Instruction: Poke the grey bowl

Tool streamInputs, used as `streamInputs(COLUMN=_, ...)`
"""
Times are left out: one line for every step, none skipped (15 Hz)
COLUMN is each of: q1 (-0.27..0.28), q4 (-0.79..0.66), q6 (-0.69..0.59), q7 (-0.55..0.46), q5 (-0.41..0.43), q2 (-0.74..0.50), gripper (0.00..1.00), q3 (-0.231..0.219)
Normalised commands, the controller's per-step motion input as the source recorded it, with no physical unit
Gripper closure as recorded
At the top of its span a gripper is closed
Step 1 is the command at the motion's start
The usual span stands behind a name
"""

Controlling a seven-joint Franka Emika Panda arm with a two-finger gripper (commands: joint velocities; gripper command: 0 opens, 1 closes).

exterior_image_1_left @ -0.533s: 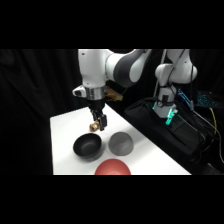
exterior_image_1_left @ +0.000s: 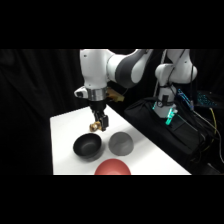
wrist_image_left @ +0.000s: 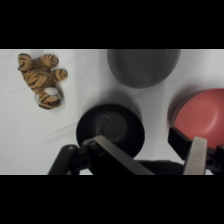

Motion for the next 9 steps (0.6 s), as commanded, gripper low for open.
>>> streamInputs(q1=0.063, q4=-0.32, q6=0.11, q7=0.20, q5=-0.103, q2=-0.33, gripper=0.00, q3=0.019)
streamInputs(q1=0.066, q4=-0.32, q6=0.11, q7=0.23, q5=-0.118, q2=-0.34, gripper=0.00, q3=0.017)
streamInputs(q1=0.059, q4=-0.32, q6=0.10, q7=0.23, q5=-0.122, q2=-0.34, gripper=0.00, q3=0.018)
streamInputs(q1=0.048, q4=-0.32, q6=0.11, q7=0.22, q5=-0.108, q2=-0.33, gripper=0.00, q3=0.021)
streamInputs(q1=0.039, q4=-0.32, q6=0.11, q7=0.23, q5=-0.108, q2=-0.32, gripper=0.00, q3=0.020)
streamInputs(q1=0.032, q4=-0.32, q6=0.11, q7=0.22, q5=-0.108, q2=-0.30, gripper=0.00, q3=0.025)
streamInputs(q1=0.026, q4=-0.31, q6=0.12, q7=0.21, q5=-0.113, q2=-0.29, gripper=0.00, q3=0.029)
streamInputs(q1=0.022, q4=-0.30, q6=0.14, q7=0.22, q5=-0.115, q2=-0.28, gripper=0.09, q3=0.030)
streamInputs(q1=0.017, q4=-0.28, q6=0.13, q7=0.21, q5=-0.122, q2=-0.26, gripper=0.01, q3=0.030)
